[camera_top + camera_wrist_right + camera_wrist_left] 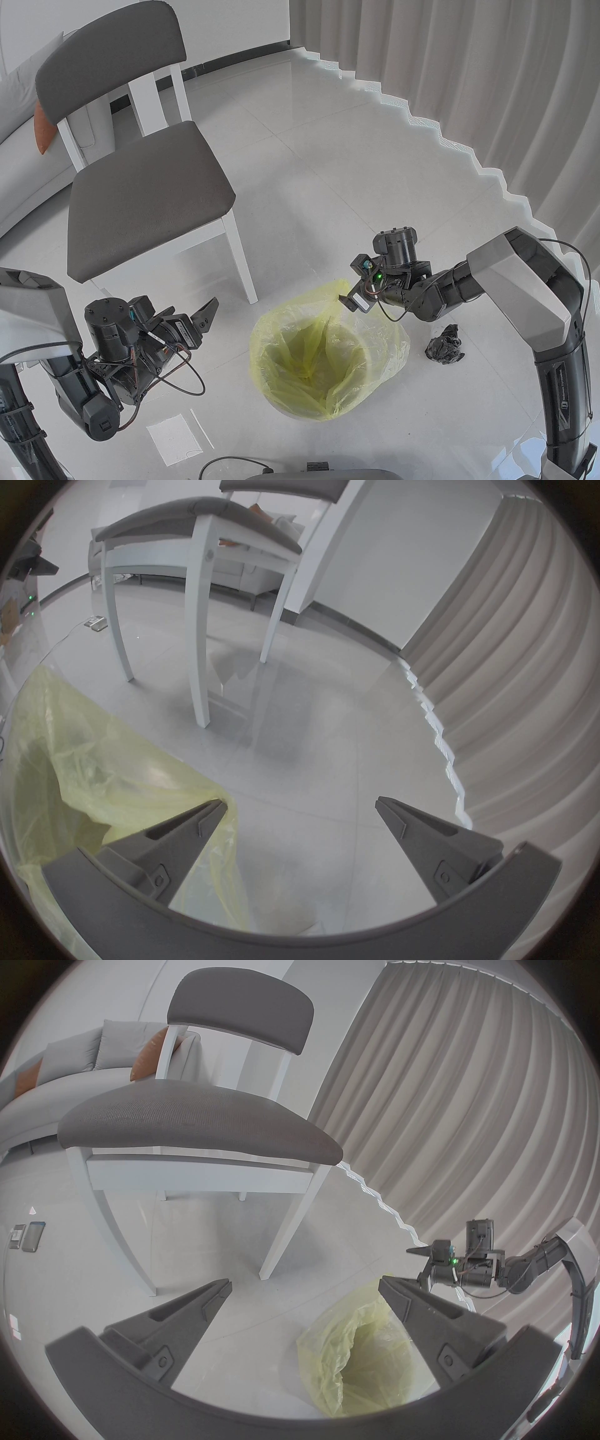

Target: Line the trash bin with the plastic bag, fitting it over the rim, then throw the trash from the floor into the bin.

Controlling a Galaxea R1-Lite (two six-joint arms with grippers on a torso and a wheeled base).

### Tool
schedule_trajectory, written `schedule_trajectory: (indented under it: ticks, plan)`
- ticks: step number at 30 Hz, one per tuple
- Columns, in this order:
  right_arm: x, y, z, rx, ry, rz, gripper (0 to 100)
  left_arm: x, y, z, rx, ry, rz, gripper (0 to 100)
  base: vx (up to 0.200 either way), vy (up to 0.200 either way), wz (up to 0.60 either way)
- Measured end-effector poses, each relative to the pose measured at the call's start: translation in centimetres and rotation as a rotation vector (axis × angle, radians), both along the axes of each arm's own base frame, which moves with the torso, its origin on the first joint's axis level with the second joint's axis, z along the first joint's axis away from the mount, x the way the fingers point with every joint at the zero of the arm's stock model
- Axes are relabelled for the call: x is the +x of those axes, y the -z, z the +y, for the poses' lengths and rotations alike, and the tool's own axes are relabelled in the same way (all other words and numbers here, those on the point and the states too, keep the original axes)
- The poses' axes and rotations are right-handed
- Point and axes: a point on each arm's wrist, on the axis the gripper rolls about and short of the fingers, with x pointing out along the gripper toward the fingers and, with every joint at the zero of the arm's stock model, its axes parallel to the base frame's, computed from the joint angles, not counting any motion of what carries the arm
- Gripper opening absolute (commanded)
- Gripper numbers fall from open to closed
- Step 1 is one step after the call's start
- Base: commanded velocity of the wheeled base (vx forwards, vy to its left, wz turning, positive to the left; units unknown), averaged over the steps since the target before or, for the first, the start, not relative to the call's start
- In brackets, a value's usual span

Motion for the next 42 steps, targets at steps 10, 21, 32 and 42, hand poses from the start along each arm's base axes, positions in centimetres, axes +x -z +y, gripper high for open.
schedule_trajectory:
  ticks: [10,21,32,42]
  plan:
    - [-3.4,-2.0,0.1,0.238,0.017,0.247,100,0.0,-0.1,-0.1,-0.011,0.049,0.0,100,0.0,0.0,0.0]
    - [-6.7,-3.8,-4.3,0.248,0.086,0.305,100,2.5,1.2,-0.9,0.06,0.13,0.05,100,0.0,0.0,0.0]
    - [-10.0,-2.8,-6.6,0.204,0.152,0.335,100,6.2,2.8,-2.7,0.145,0.243,0.186,100,0.0,0.0,0.0]
    - [-10.9,-1.0,-6.8,0.148,0.156,0.365,100,7.9,4.2,-3.4,0.152,0.295,0.203,100,0.0,0.0,0.0]
